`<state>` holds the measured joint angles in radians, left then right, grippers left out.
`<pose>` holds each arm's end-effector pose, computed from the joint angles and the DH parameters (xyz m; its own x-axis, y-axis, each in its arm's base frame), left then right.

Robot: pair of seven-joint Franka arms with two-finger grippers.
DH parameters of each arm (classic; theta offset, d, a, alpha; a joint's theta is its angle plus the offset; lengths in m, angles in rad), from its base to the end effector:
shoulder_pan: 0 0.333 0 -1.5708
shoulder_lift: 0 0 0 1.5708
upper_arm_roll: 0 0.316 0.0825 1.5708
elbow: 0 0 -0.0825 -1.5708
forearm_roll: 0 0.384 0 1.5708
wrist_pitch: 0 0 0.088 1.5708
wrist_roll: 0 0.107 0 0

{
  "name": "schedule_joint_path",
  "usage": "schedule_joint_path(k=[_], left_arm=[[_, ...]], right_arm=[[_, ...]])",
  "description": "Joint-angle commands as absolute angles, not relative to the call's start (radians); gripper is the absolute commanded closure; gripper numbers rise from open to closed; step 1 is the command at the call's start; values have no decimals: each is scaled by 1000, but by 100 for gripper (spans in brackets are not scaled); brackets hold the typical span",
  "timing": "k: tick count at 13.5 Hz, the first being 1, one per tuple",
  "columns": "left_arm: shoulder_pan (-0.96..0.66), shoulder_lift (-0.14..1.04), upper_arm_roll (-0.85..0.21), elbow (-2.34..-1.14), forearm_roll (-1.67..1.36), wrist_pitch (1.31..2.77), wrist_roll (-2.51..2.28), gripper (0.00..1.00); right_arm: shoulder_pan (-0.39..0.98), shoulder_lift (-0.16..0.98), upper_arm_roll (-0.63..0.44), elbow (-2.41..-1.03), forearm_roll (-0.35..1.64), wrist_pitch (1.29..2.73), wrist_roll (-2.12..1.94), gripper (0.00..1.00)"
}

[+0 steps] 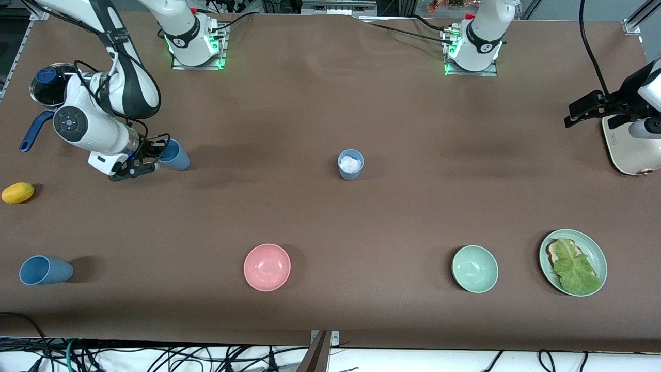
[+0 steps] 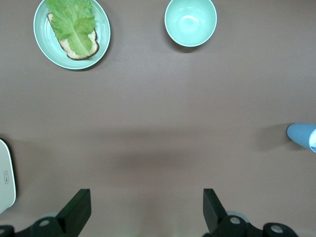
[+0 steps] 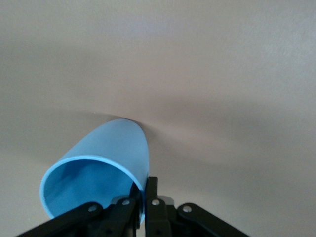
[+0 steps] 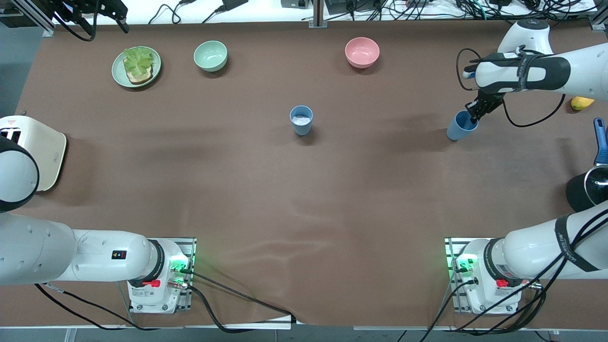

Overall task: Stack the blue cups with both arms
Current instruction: 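Close the right gripper around the upright blue cup, then lift the blue cup with the right gripper and lower it into the tissue cup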

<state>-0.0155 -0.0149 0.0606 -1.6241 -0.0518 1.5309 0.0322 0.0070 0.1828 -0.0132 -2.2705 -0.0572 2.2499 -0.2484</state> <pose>0.5437 0.0191 0.6045 0.9970 0.0107 -0.0765 0.0149 -0.9984 0.0551 0.5108 -0.0048 0.2620 0.9394 0.2742 -0.2060 0.2776 -0.9606 -0.0123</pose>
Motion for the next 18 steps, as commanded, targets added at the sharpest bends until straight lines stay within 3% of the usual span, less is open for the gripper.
schedule_joint_path(k=[1, 4, 9, 14, 18], left_arm=[[-18, 0, 58, -1589, -31, 1506, 54, 0], [-23, 0, 55, -1589, -31, 1506, 51, 0], [-20, 0, 57, -1589, -31, 1493, 52, 0], [-21, 0, 57, -1589, -31, 1488, 51, 0], [-23, 0, 55, -1588, -31, 1488, 49, 0]], right_arm=[[21, 175, 20, -2183, -57, 2166, -197, 100], [121, 208, 29, -2038, -57, 2044, -27, 100], [305, 316, 29, -1811, -55, 1959, 242, 100], [481, 494, 29, -1492, -10, 1807, 484, 100], [561, 569, 31, -1355, 43, 1789, 626, 100]])
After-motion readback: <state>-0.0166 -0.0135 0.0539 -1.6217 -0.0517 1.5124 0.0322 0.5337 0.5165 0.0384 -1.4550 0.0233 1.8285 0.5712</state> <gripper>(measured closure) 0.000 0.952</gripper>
